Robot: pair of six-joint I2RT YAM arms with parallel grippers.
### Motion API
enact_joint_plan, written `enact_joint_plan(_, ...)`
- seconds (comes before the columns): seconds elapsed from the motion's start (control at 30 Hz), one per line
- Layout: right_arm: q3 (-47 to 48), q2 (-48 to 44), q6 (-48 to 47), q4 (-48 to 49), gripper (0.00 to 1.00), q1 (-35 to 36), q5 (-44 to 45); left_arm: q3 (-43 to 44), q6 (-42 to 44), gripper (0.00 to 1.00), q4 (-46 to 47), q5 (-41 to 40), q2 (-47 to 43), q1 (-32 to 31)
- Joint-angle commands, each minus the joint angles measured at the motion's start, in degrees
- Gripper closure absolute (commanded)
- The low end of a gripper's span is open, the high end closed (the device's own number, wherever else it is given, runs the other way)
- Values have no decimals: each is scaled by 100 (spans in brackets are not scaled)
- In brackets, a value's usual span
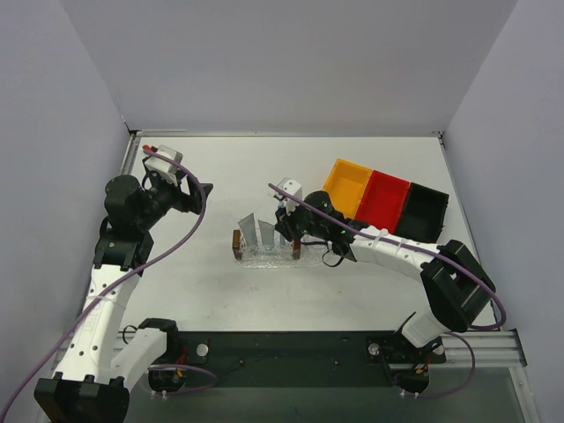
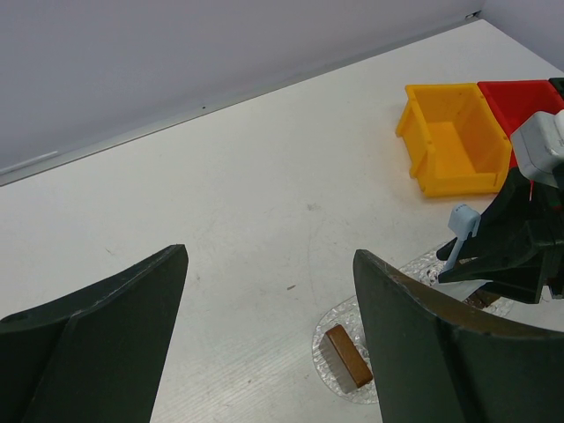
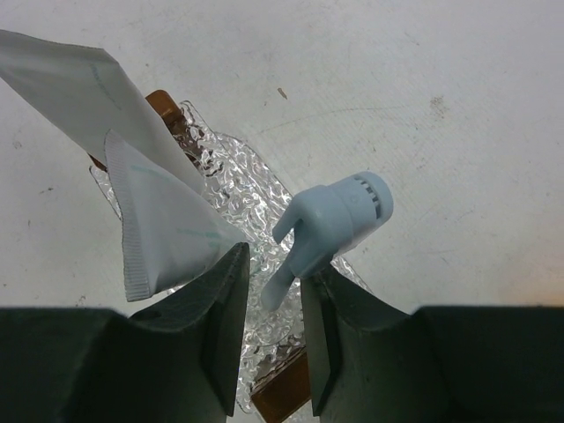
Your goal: Prepare toiletry sets of a toothbrush and toothpaste on the tray
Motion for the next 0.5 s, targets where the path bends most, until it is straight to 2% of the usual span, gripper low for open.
enact_joint_plan(0.0,80,-104,-22,96,74,35,91,23,-14,14,306,134,-29,44)
enact_joint_plan(0.47,89,-95,-14,78,71,35,136,14,-14,14,315,134,-20,35)
